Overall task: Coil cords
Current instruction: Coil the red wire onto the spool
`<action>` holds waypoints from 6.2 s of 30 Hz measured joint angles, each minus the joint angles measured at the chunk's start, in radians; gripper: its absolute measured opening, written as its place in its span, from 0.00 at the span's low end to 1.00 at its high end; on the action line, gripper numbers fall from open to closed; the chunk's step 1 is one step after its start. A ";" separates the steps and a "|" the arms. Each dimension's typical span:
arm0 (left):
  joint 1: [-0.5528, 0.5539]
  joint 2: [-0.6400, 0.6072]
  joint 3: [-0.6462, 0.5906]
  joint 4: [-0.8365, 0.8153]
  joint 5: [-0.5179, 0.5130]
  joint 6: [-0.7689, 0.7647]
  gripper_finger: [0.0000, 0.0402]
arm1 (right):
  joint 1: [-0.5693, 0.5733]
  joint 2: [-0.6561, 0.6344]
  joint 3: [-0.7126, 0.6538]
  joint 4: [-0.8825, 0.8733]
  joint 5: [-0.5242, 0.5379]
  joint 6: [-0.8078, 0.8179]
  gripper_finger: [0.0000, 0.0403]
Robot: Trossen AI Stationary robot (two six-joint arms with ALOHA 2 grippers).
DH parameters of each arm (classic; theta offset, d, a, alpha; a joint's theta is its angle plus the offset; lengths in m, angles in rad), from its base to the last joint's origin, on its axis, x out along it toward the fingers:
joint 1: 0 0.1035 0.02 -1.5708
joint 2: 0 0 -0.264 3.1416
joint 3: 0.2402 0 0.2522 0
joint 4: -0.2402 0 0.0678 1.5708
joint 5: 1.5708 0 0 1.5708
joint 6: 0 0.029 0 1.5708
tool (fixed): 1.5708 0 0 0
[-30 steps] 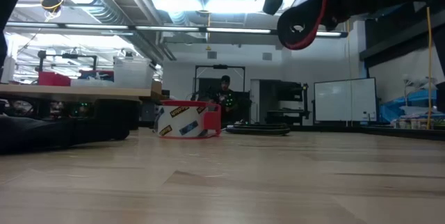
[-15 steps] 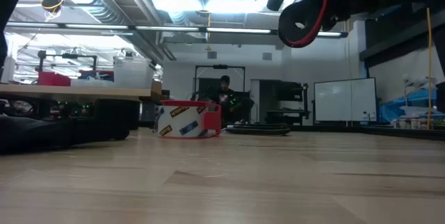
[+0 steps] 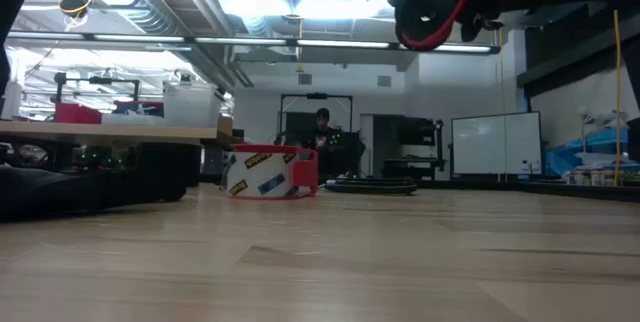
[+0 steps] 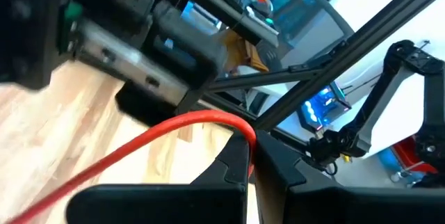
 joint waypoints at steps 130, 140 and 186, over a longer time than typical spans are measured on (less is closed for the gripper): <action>0.021 -0.106 0.000 -0.544 -0.337 0.268 0.14 | 0.001 -0.187 0.001 0.109 -0.004 0.000 0.01; 0.017 -0.106 0.000 -0.552 -0.337 0.269 0.10 | 0.001 -0.187 0.001 0.104 0.014 -0.028 0.01; -0.003 0.002 0.001 -0.556 -0.342 0.037 0.01 | 0.002 -0.145 0.000 0.154 0.233 -0.057 0.01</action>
